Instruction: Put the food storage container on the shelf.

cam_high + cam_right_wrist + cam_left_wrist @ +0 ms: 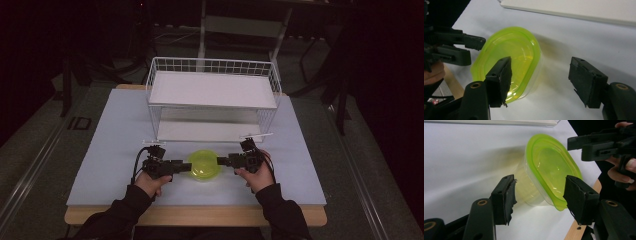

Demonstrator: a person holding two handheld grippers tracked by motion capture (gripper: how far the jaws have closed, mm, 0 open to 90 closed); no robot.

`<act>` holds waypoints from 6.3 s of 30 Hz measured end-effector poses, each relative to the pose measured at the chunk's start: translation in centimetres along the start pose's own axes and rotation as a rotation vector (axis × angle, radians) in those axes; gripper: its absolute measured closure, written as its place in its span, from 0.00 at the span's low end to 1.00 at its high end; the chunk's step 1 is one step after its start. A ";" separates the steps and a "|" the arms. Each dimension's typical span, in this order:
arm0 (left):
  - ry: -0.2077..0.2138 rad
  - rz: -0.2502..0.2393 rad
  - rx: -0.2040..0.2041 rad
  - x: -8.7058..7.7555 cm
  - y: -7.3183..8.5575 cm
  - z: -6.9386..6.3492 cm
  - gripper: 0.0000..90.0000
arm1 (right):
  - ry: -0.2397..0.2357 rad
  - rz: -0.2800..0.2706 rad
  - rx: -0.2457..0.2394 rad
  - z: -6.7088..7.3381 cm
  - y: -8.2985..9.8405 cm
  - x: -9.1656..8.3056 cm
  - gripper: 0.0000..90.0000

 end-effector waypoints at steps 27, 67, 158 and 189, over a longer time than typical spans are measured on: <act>0.020 0.003 -0.021 -0.7 0.3 -2.4 0.92 | -0.048 0.023 0.015 2.2 0.4 -0.6 0.89; 0.060 -0.175 0.126 -6.3 -13.8 -10.7 0.92 | -0.055 -0.221 -0.117 9.0 -13.5 -9.4 0.89; -0.049 -0.505 0.389 -5.9 -19.7 -6.8 0.03 | 0.028 -0.149 -0.145 5.0 -18.8 -5.2 0.93; 0.020 -0.420 0.495 -5.0 -12.3 -6.4 0.03 | 0.056 -0.174 -0.169 5.1 -16.7 -3.1 0.81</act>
Point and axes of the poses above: each handheld gripper's, and its own axes: x roughly forward along the jaws, y roughly out of its underside, z roughly to its left, the point moved 8 cm from there along x, roughly forward along the jaws, and after that the axes turned 9 degrees about -z, right-handed, at the moved point
